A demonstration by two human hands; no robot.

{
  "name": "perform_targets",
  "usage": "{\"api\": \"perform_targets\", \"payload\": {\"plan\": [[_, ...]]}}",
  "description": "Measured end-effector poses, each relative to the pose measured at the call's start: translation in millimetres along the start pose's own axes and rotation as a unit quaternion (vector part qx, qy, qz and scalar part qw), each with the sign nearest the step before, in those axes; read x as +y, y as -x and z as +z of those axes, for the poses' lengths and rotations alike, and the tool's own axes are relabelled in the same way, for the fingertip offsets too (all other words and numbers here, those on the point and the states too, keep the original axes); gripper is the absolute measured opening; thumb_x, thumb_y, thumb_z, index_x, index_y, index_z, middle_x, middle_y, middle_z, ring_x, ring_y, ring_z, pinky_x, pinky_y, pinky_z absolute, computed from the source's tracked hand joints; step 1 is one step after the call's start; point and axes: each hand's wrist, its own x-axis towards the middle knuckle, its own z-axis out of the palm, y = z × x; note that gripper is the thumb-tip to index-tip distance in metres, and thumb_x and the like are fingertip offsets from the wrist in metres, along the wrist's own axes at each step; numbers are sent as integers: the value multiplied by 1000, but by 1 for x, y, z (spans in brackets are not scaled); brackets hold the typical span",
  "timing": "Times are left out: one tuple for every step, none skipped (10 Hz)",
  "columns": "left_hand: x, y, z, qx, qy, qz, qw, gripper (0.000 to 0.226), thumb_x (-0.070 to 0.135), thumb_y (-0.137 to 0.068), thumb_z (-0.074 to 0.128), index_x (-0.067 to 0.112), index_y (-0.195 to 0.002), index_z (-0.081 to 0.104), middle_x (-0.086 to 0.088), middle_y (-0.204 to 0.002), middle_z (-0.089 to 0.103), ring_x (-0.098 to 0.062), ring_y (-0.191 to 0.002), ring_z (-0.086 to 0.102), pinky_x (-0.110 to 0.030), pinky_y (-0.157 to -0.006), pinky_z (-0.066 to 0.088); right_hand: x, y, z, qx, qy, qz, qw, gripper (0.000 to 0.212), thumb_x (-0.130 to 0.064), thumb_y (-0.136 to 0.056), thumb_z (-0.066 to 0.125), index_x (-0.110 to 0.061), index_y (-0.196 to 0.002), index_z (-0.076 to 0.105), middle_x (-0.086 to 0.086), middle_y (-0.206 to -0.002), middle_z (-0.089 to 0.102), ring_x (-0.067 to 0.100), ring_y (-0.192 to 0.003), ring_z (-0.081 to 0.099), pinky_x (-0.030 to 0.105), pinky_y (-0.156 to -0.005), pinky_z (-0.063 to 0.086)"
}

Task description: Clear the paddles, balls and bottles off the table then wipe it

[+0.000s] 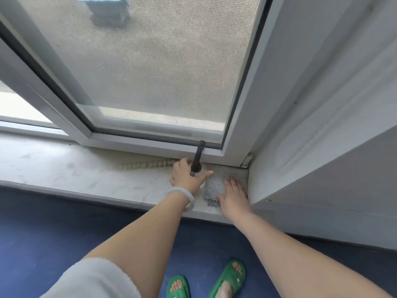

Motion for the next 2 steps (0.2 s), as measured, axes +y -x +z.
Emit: {"api": "perform_targets", "payload": {"plan": [[4, 22, -13, -16, -68, -26, 997, 93, 66, -70, 74, 16, -140, 39, -6, -140, 41, -26, -130, 42, -45, -106, 38, -6, 16, -4, 0, -20, 17, 1000, 61, -35, -106, 35, -18, -158, 11, 6, -166, 5, 24, -152, 4, 38, -124, 6], [9, 44, -29, -17, -129, -74, 989, 83, 61, -80, 68, 10, -138, 38, -10, -140, 42, -31, -129, 42, -45, -103, 36, -12, 34, -7, 26, -37, 18, 999, 60, -36, -105, 38, -12, -156, 20, 8, -165, 11, 26, -151, 10, 37, -123, 12]]}}
